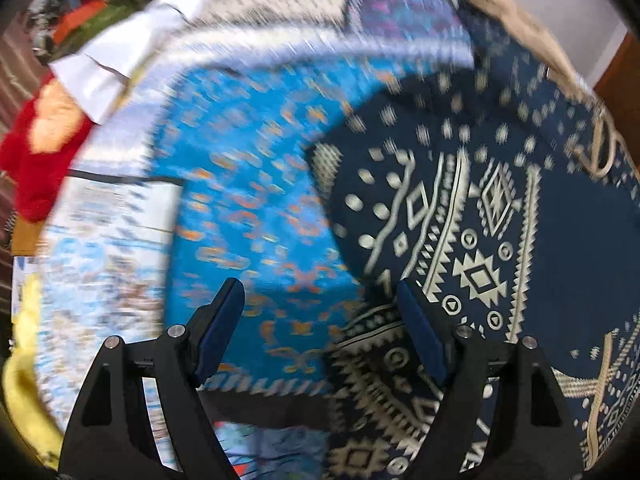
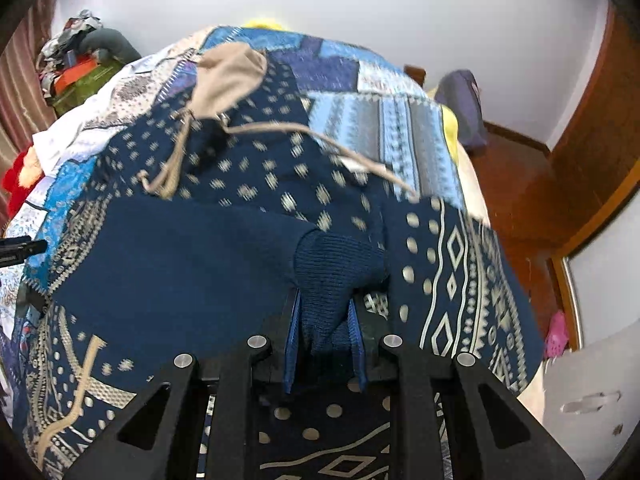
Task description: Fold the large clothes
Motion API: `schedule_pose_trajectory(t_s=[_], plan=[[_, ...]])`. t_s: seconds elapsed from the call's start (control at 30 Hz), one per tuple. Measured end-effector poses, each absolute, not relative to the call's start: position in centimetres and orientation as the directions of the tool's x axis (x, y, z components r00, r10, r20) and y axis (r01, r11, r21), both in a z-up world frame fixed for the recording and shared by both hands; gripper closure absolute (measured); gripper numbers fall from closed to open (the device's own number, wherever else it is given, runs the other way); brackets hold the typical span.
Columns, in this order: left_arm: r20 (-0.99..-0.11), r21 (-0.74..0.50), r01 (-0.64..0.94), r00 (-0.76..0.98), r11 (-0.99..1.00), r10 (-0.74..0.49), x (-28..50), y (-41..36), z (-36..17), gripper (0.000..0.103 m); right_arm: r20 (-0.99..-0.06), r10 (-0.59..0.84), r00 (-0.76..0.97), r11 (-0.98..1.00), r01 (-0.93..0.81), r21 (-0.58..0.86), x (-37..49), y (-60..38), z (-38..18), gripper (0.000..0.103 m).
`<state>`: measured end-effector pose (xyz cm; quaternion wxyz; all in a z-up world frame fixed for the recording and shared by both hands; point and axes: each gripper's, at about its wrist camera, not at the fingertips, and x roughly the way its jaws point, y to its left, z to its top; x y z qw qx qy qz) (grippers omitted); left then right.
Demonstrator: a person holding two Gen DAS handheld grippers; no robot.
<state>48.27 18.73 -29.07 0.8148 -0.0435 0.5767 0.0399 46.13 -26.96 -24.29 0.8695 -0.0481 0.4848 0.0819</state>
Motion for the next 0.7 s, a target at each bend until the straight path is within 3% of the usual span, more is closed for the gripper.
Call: schedule_pose_trajectory(t_s=[0.3, 0.37, 0.7], plan=[[-0.943, 0.021, -0.064, 0.331, 0.998, 0.042, 44.8, 18.4, -31.4, 0.018, -0.838, 0.066, 0.542, 0.969, -0.235, -0.075, 45.6, -26.6, -24.7, 0.083], [-0.939, 0.026, -0.08, 0.339, 0.996, 0.052, 43.7, 19.0, -31.5, 0.011, -0.837, 0.057, 0.545, 0.966, -0.241, -0.091, 45.5, -26.4, -24.8, 0.083], [-0.942, 0.103, -0.108, 0.307, 0.989, 0.132, 39.9, 19.5, -32.7, 0.011, -0.836, -0.026, 0.548, 0.951, -0.245, -0.19, 43.9, -25.7, -23.9, 0.081]])
